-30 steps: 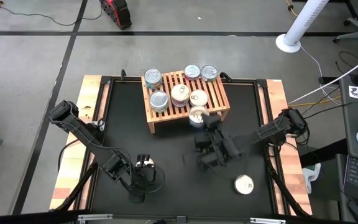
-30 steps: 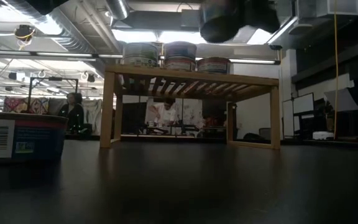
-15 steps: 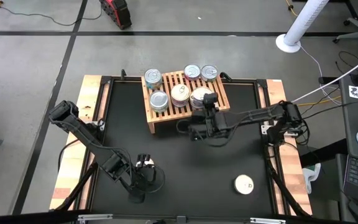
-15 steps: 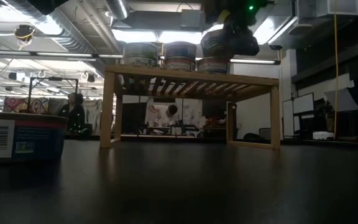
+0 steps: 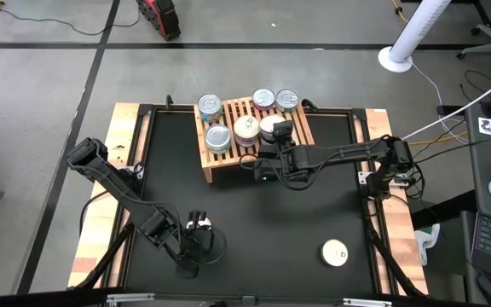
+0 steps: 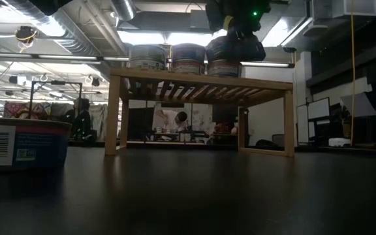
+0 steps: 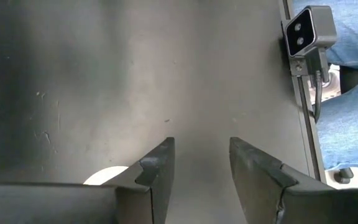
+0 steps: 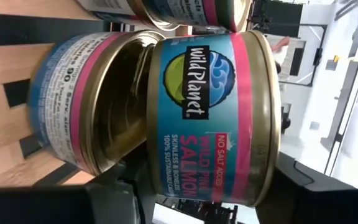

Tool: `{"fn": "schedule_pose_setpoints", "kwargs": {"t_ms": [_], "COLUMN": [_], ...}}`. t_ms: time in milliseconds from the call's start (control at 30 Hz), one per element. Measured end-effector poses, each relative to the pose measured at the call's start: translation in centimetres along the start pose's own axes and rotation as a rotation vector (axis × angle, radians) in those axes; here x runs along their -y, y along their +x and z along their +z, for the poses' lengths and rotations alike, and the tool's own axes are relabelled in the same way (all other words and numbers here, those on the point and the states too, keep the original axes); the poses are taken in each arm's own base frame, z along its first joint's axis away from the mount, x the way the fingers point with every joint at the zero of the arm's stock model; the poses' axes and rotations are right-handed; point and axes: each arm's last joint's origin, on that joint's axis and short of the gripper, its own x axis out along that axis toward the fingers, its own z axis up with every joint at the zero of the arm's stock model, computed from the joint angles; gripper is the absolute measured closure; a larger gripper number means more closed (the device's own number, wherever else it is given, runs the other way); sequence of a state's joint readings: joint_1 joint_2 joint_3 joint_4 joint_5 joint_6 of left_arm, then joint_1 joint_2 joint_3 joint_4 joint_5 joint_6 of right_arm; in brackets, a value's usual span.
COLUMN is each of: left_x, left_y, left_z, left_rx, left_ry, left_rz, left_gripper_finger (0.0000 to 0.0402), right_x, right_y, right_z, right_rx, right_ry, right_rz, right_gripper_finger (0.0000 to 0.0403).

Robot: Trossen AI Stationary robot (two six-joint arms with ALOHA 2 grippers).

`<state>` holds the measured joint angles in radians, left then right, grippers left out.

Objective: Stack canned seafood by type on shelf
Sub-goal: Put the blue tuna can on the shelf

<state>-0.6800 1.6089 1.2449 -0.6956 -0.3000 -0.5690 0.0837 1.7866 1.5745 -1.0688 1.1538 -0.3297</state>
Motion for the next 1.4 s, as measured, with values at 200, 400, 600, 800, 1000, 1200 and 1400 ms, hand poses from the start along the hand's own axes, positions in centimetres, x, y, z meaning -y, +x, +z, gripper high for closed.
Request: {"fn": "schedule_pose_setpoints", "kwargs": {"t_ms": [200, 400, 600, 800, 1000, 1200, 1400], "left_x": [0.00, 0.00, 0.00, 0.00, 0.00, 0.00, 0.00], "left_y": [0.00, 0.00, 0.00, 0.00, 0.00, 0.00, 0.00], "left_z": [0.00, 0.00, 0.00, 0.00, 0.00, 0.00, 0.00], "left_rx": [0.000, 0.000, 0.000, 0.000, 0.000, 0.000, 0.000], "left_ry": [0.000, 0.000, 0.000, 0.000, 0.000, 0.000, 0.000], "left_rz": [0.000, 0.000, 0.000, 0.000, 0.000, 0.000, 0.000], "left_gripper_finger": [0.0255, 0.0255, 0.0255, 0.0255, 0.0255, 0.0255, 0.0255], "right_x": [-0.05, -0.06, -0.06, -0.05, -0.15, -0.10, -0.13], "right_y": [-0.01, -0.01, -0.01, -0.02, 0.00, 0.00, -0.03], "right_z": [0.01, 0.01, 0.02, 0.00, 0.01, 0.00, 0.01], "right_rx": [0.007, 0.009, 0.010, 0.007, 0.007, 0.001, 0.012], "right_ry": [-0.016, -0.016, -0.018, -0.021, -0.030, -0.028, -0.026], "right_rz": [0.020, 0.025, 0.028, 0.020, 0.027, 0.008, 0.038], "right_gripper_finger": [0.0210, 0.0210, 0.0210, 0.0203, 0.0146, 0.0104, 0.0102]}}
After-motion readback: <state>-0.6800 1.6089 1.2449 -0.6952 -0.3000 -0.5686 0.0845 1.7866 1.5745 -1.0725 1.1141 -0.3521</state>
